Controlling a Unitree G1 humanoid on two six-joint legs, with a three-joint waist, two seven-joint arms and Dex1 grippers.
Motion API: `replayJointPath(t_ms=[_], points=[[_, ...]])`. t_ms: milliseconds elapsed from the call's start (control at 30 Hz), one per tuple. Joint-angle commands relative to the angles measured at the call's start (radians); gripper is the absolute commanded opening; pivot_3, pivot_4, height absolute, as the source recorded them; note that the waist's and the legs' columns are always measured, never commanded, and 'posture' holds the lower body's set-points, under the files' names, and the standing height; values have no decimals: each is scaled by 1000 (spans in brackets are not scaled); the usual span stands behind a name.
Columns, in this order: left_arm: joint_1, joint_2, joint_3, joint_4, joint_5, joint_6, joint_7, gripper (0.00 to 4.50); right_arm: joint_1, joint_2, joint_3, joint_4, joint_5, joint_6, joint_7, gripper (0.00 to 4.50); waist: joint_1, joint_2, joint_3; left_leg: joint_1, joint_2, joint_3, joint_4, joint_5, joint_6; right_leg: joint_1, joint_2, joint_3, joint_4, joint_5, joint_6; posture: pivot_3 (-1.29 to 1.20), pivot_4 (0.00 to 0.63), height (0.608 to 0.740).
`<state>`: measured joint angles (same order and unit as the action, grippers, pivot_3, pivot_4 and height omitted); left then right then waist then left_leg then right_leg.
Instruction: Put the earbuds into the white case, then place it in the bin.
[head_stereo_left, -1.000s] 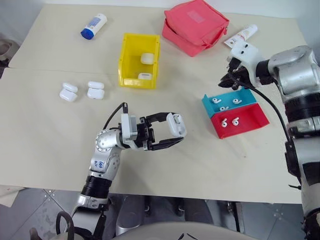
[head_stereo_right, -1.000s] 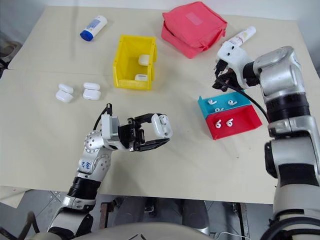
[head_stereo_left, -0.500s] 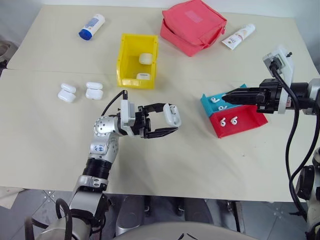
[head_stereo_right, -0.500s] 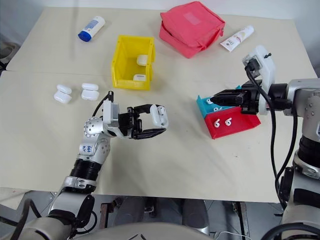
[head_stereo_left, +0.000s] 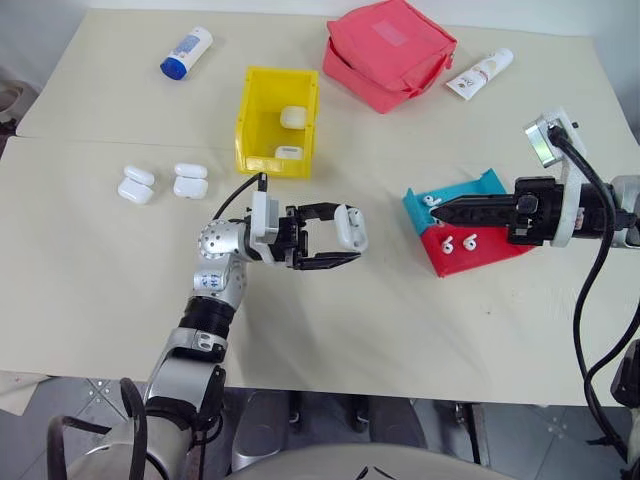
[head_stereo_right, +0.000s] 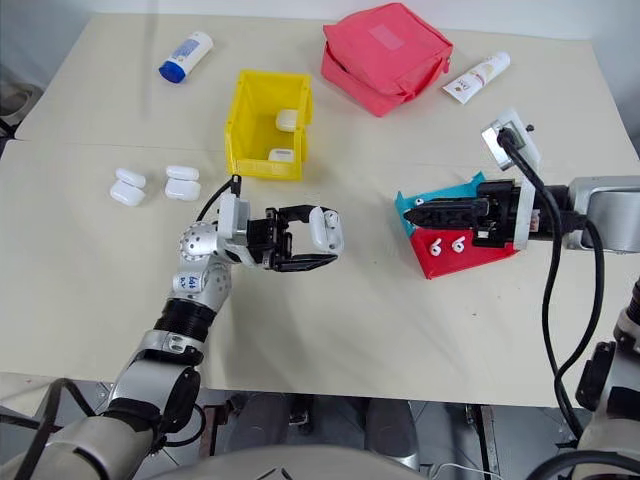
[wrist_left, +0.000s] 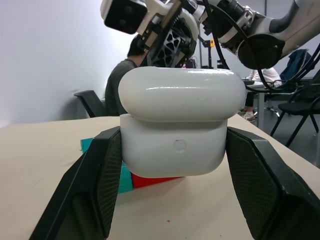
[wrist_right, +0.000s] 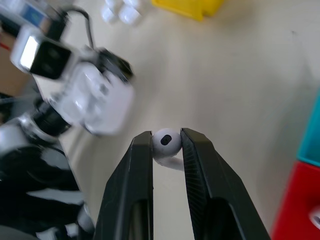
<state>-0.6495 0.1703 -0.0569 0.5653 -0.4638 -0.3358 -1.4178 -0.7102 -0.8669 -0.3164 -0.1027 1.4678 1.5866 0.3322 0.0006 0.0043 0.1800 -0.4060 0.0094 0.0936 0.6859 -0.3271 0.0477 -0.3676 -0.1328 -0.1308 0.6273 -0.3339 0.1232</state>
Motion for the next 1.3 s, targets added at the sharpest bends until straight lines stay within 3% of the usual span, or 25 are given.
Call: replayJointPath(t_ms=[33, 133, 467, 1300], points=[[-23, -16, 9, 32, 8, -34, -25, 2779, 69, -33, 46, -102, 374, -213, -275, 470, 2, 0, 0, 0, 0, 0, 0, 0, 0, 0, 0, -1, 0, 0, 0, 0, 150, 740], [-46, -36, 10, 69, 8, -44, -39, 2779, 153, -18, 104, -240, 501, -386, -400, 470, 3, -1, 0, 0, 0, 0, 0, 0, 0, 0, -1, -1, 0, 0, 0, 0, 150, 740], [-86, -70, 12, 98, -2, -30, -90, 2779, 275, 53, 202, -495, 504, -690, -507, 470, 5, -2, 0, -1, 0, -1, 0, 0, 1, 1, -1, -1, -1, 0, 0, 0, 150, 740], [-28, -55, 25, -90, -31, 74, -61, 2779, 382, -29, 275, -524, 474, -773, -526, 470, 7, -2, 0, 0, 0, -1, 0, 0, 2, 1, 0, -1, -2, 0, 0, 0, 150, 740]])
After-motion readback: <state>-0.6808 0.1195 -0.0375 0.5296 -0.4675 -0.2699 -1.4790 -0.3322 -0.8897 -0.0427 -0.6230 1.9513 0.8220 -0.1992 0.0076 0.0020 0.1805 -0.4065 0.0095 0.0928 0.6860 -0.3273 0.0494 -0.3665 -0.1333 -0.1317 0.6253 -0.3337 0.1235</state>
